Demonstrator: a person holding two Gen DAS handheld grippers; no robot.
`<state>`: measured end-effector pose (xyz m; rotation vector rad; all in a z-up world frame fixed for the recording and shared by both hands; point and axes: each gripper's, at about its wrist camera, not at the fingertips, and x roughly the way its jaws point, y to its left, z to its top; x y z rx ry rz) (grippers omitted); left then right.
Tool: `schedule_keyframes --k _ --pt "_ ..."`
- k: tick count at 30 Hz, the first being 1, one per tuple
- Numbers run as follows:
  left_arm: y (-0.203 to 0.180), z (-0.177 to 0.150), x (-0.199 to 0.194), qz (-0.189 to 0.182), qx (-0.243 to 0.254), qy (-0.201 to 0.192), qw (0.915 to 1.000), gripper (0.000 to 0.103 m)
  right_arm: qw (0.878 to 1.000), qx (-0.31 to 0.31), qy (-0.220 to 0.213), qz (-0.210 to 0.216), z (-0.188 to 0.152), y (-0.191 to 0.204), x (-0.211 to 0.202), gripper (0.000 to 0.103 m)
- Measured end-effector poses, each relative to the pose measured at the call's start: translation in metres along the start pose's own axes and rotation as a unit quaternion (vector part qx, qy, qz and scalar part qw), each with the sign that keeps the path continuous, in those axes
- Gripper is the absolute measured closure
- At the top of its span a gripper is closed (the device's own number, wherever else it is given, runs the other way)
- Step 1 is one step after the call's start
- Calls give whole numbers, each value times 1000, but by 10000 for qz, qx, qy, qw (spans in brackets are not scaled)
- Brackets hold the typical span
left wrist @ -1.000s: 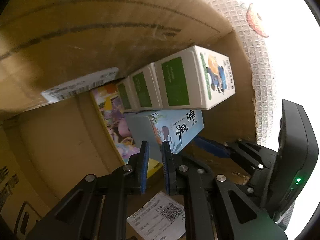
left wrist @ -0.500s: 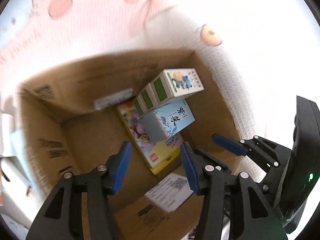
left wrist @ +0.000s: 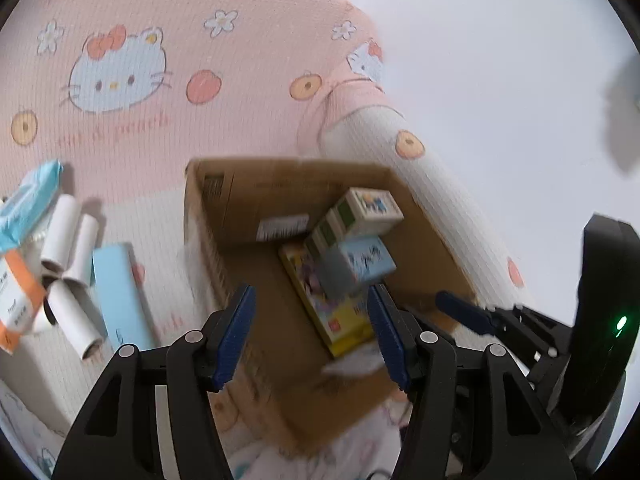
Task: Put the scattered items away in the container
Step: 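Withdraw the left gripper from the cardboard box toward the scattered items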
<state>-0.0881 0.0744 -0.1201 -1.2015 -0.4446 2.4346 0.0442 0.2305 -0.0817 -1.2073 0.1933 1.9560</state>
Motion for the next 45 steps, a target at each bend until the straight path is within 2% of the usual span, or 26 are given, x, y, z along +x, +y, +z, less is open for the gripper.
schedule_keyframes --k 2,3,5,9,11,12,13,15,17,18,20,23,26,31,35,37,42,45 --pt "8 -14 10 161 173 94 9997 41 10000 -50 14 7 -9 9 -2 70" --pt "14 -23 10 347 210 76 9991 41 9999 -62 46 -87 -11 11 -2 70" --pt "24 -32 2 365 242 -93 9990 41 9992 -140 -16 -380 -19 19 -4 70" --pt "48 -41 -15 94 167 -323 9993 41 9979 -27 -563 -327 -29 31 -29 70" --pt "58 -35 -23 210 107 -406 9989 41 9954 91 -933 -217 -36 37 -43 70" --pt "63 -32 -28 226 78 -489 9985 41 9935 135 -1121 -150 -40 41 -50 66" --pt "69 -29 -33 201 27 -586 9981 41 9915 183 -1280 -101 -44 45 -56 56" --pt "80 -25 -41 145 -108 -693 9974 41 9880 243 -1527 -13 -50 55 -64 48" --pt "96 -21 -48 197 -281 -752 9966 42 9846 288 -1723 50 -54 67 -69 48" --pt "102 -20 -51 305 -367 -807 9956 43 9839 271 -1764 40 -55 75 -70 48" --pt "115 -17 -58 544 -543 -900 9930 61 9837 203 -1785 -63 -54 89 -70 47" --pt "137 -16 -69 661 -761 -996 9899 79 9831 -43 -1819 -214 -50 110 -67 47" --pt "165 -15 -71 850 -1008 -894 9872 87 9827 -230 -1813 -311 -47 128 -64 47" --pt "207 -17 -76 989 -1395 -798 9820 90 9834 -315 -1780 -132 -44 149 -56 45" --pt "243 -21 -85 1234 -1751 -820 9733 90 9825 -647 -1746 94 -38 174 -44 44" --pt "265 -24 -91 1407 -2092 -823 9642 90 9813 -837 -1732 99 -34 189 -38 44" --pt "311 -36 -108 1261 -2867 -1016 9442 90 9687 -1493 -1979 81 -19 234 -28 44" --pt "331 -38 -114 1286 -3016 -1094 9384 90 9601 -1767 -2151 251 -9 257 -24 44"
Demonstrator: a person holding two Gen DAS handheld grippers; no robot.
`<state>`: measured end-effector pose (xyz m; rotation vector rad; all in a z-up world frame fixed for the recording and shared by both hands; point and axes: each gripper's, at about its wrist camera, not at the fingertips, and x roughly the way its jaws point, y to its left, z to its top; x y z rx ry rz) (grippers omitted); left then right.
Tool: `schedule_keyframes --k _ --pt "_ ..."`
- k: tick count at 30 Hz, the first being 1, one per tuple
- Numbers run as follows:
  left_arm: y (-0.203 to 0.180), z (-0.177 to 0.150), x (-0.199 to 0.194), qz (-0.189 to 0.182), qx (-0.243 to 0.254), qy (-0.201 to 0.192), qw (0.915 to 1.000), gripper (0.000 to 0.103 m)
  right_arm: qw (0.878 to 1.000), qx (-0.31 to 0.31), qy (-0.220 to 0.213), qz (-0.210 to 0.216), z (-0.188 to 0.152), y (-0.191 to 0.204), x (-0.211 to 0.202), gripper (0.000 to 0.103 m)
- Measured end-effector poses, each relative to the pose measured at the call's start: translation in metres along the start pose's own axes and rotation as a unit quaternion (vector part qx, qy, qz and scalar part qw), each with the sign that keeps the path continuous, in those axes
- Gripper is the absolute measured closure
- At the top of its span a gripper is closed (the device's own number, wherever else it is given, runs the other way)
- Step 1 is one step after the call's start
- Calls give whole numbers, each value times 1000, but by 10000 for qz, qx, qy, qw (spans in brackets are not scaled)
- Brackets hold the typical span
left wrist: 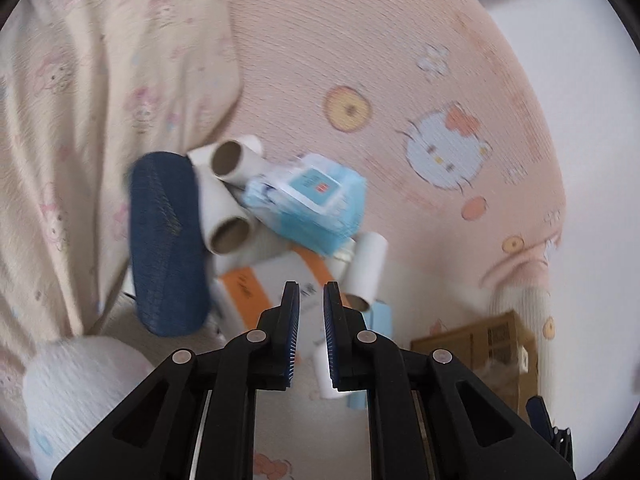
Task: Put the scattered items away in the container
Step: 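Withdraw the left gripper from the cardboard box toward the scattered items, then lower the left gripper onto the blue baby-wipes pack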
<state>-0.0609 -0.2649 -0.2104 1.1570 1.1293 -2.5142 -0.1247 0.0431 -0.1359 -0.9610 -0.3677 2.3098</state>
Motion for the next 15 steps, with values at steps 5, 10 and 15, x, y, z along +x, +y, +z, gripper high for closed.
schedule_keyframes --k 5,10,15 --pt "25 12 13 -226 -156 -33 9996 83 9993 -123 -34 365 20 25 28 44" --pt "42 15 33 -641 -131 -191 9977 70 9987 -66 237 441 33 38 61 44" --pt "48 35 42 -1056 -408 -380 9928 51 9964 74 563 637 38 38 95 44"
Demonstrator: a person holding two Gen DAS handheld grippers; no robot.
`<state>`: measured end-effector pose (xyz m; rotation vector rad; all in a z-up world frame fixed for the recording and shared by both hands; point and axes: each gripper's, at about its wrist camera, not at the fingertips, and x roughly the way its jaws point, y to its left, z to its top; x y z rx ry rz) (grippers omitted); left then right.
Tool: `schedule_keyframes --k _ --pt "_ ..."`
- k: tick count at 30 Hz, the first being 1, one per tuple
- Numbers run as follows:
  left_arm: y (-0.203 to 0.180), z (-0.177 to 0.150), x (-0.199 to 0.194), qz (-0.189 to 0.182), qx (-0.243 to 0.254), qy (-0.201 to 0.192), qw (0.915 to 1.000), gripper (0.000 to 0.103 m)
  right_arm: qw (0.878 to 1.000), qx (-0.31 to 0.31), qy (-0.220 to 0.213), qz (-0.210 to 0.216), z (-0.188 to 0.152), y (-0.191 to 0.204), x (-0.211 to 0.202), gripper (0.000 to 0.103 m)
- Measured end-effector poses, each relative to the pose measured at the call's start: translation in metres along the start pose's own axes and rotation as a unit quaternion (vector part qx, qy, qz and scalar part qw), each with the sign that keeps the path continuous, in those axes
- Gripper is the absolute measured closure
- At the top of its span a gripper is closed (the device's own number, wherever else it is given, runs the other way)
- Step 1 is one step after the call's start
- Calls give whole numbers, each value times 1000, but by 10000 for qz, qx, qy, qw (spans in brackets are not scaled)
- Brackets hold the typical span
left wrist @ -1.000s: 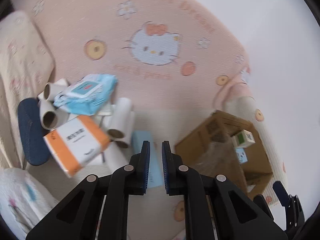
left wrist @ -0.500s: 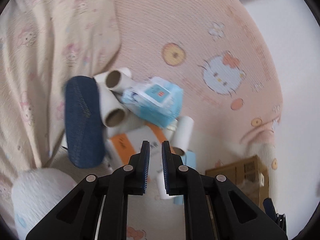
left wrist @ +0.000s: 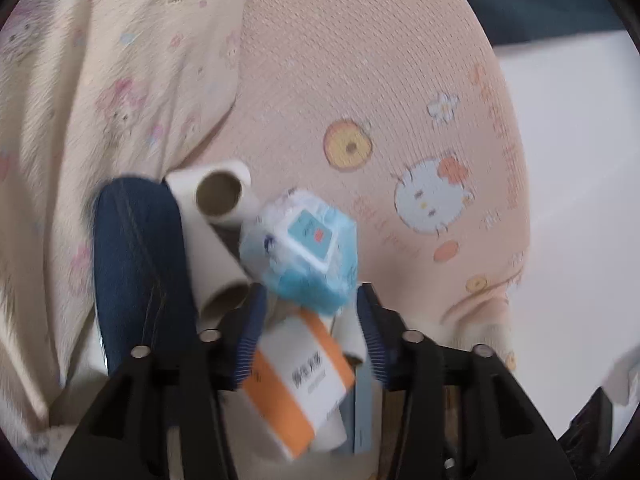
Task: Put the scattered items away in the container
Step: 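Lower the left gripper onto the blue baby-wipes pack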
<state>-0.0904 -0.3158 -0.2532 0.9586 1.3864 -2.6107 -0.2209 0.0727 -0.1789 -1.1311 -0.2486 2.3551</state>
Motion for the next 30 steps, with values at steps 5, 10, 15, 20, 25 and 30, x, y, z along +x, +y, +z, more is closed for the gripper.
schedule_keyframes --k 5,10,15,20,25,30 --pt "5 18 34 -136 -321 411 9985 50 9989 323 243 218 13 -19 34 44" --pt "-4 20 52 251 -229 623 9975 50 9921 927 576 616 34 -52 69 44" --pt "-8 27 70 371 -567 813 9944 48 9680 1830 1123 1302 53 -86 115 44" --pt "2 25 71 295 -951 765 9921 46 9532 2034 1528 1633 71 -101 156 44" --pt "10 14 81 269 -1171 1080 9869 46 9443 1935 1953 1810 87 -102 192 44" --pt "20 11 85 167 -1563 967 9828 45 9226 2247 2284 2148 89 -104 220 44"
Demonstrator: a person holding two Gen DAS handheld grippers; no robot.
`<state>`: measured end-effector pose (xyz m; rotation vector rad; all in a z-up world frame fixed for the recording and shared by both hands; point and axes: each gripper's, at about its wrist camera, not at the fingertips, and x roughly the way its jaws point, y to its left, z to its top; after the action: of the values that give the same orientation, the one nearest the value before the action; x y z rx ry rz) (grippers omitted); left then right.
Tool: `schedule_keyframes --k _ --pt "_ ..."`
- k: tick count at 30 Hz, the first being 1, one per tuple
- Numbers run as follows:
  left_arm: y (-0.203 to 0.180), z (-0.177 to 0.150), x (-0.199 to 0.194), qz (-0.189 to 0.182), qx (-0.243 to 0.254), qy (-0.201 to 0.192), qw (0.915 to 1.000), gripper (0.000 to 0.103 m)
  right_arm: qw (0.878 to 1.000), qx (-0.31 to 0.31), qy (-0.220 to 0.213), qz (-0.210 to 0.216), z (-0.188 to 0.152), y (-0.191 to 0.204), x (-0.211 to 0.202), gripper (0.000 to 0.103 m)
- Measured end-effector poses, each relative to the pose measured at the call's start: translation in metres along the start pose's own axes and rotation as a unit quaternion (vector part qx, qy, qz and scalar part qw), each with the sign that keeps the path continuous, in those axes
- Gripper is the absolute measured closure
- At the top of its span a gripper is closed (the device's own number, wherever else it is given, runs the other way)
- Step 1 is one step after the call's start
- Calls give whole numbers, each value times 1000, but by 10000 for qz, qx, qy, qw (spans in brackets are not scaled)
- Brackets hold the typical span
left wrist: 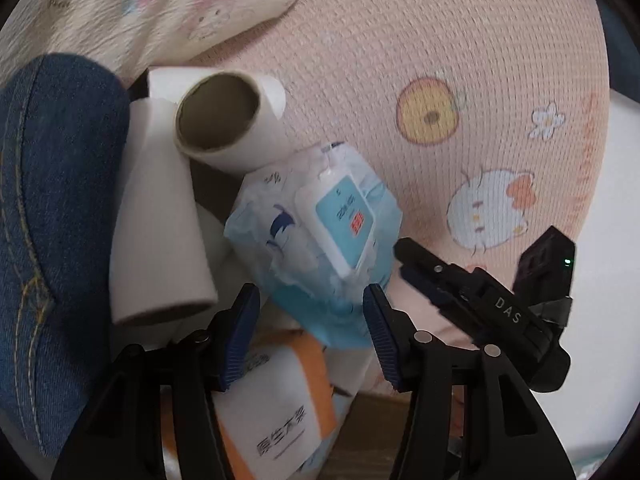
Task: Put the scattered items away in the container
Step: 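Lower the left gripper onto the blue baby-wipes pack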
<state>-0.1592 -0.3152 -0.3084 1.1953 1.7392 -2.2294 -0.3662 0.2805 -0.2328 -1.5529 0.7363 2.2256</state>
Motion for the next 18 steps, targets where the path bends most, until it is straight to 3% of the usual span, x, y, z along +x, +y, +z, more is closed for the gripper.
schedule_keyframes --k 7,11,15,18 --pt "1 0 3 32 78 -220 9997 45 9973 633 18 363 16 -18 19 44" --pt "-5 -3 3 155 319 -445 9984 56 9898 1189 -11 786 25 -31 36 44" --pt "0 0 0 120 244 -500 9984 64 9812 1610 14 1066 25 -39 52 44" --pt "3 1 -1 113 186 -546 9983 66 9803 1597 -25 1159 21 -37 59 57"
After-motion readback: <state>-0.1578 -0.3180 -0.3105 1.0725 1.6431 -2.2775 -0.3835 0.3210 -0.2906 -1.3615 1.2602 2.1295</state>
